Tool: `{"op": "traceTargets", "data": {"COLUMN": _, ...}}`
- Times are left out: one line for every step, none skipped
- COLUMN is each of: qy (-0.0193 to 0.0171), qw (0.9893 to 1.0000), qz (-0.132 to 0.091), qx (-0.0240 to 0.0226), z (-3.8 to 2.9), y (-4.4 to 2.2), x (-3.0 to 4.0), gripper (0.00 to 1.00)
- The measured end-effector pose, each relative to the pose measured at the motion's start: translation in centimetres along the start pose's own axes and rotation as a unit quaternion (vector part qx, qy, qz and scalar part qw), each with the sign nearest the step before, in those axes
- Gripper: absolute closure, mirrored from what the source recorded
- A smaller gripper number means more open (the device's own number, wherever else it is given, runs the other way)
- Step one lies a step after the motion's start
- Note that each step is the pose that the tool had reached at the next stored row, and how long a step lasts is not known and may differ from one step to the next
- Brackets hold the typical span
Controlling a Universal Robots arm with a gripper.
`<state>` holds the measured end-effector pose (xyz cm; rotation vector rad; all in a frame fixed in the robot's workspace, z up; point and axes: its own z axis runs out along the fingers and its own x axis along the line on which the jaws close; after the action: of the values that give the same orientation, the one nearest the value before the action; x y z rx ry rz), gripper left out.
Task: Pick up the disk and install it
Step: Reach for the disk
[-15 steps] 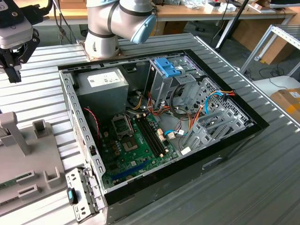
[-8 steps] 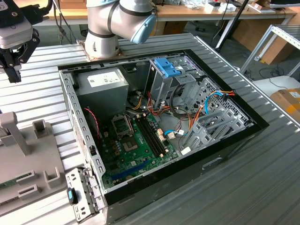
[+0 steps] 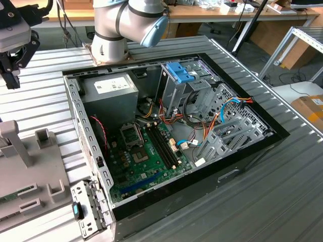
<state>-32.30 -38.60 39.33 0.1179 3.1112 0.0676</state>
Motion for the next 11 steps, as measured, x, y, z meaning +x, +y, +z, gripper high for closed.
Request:
{"op": "traceTargets", "data": {"qy": 0.0000, "qw": 1.0000, "qz": 0.000, "qx": 0.0000, "z": 0.00, "y": 0.02, "x": 0.14, "gripper": 0.89}}
{"op": "traceTargets", "data": {"qy": 0.0000, "qw": 1.0000, "qz": 0.000, "qx": 0.0000, "z": 0.00, "y": 0.04, "x": 0.22, "gripper": 0.89}}
{"op": "traceTargets", "data": {"qy": 0.0000, "qw": 1.0000, "qz": 0.000, "qx": 0.0000, "z": 0.00, "y": 0.06, "x": 0.34, "gripper": 0.89}}
{"op": "traceTargets", "data": {"qy": 0.0000, "qw": 1.0000, "qz": 0.000, "qx": 0.0000, "z": 0.00, "y": 0.06, "x": 0.36, "gripper": 0.89}}
{"op": "traceTargets", "data": {"qy": 0.0000, "qw": 1.0000, "qz": 0.000, "qx": 0.0000, "z": 0.00, "y": 0.06, "x": 0.36, "gripper": 0.89}}
{"op": "traceTargets", "data": {"qy": 0.0000, "qw": 1.0000, "qz": 0.000, "qx": 0.0000, "z": 0.00, "y": 0.06, "x": 0.36, "gripper": 0.89}}
{"op": "traceTargets", "data": {"qy": 0.0000, "qw": 1.0000, "qz": 0.000, "qx": 0.0000, "z": 0.00, "y": 0.06, "x": 0.37, "gripper": 0.89}}
{"op": "traceTargets", "data": {"qy": 0.0000, "qw": 1.0000, "qz": 0.000, "qx": 0.0000, "z": -0.01, "y": 0.06, "x": 0.38, "gripper": 0.89}}
{"op": "traceTargets", "data": {"qy": 0.0000, "qw": 1.0000, "qz": 0.000, "qx": 0.0000, "z": -0.01, "y": 0.06, "x": 0.38, "gripper": 0.89}}
{"op": "traceTargets", "data": {"qy": 0.0000, "qw": 1.0000, "qz": 0.000, "qx": 0.0000, "z": -0.01, "y": 0.06, "x": 0.39, "gripper": 0.89}}
{"op": "traceTargets", "data": {"qy": 0.0000, "qw": 1.0000, "qz": 0.000, "qx": 0.0000, "z": -0.01, "y": 0.06, "x": 0.39, "gripper": 0.89}}
